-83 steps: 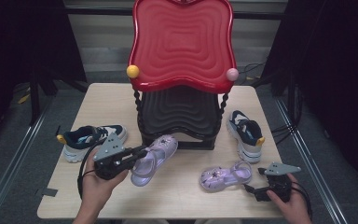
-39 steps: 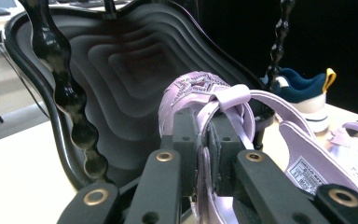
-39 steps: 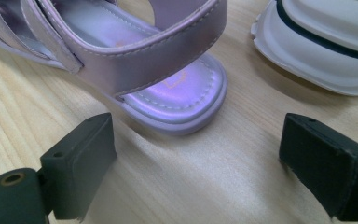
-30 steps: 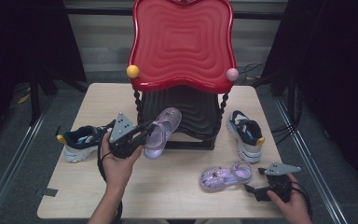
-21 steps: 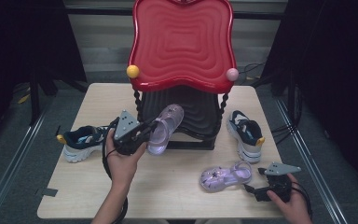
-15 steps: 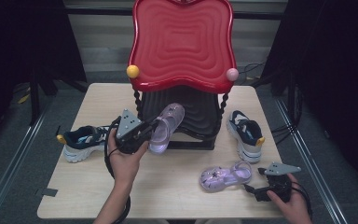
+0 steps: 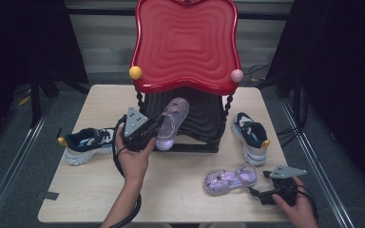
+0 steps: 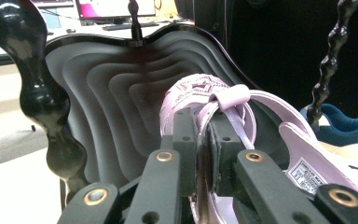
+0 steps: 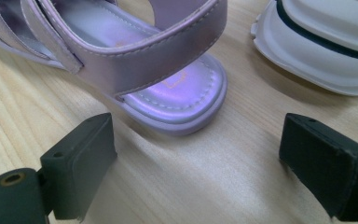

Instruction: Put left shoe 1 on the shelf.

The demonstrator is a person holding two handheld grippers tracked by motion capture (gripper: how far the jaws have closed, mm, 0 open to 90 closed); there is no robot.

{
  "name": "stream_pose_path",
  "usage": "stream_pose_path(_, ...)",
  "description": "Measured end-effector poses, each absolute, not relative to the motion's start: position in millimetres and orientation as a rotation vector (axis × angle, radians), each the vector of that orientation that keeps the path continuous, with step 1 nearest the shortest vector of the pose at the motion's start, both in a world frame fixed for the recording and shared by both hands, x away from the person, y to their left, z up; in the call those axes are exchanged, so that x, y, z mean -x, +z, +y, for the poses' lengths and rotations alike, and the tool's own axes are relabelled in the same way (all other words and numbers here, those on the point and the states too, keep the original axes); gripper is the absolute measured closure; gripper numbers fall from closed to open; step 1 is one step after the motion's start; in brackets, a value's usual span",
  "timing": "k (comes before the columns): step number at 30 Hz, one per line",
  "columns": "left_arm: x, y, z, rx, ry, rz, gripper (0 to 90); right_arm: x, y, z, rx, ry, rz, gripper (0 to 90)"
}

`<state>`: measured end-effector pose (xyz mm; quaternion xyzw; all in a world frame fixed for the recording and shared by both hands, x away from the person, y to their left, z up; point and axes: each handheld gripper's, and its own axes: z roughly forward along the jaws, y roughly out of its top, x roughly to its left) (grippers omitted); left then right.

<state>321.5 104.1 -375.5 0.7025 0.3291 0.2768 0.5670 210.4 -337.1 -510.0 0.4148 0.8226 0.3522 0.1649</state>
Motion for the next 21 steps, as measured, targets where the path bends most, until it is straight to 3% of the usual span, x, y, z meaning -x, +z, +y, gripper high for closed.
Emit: stream_pose_path(21, -335, -386, 84, -1.604, 0.737, 0.821, 83.4, -211, -510, -337, -1.18, 1.004, 2.344, 9.8)
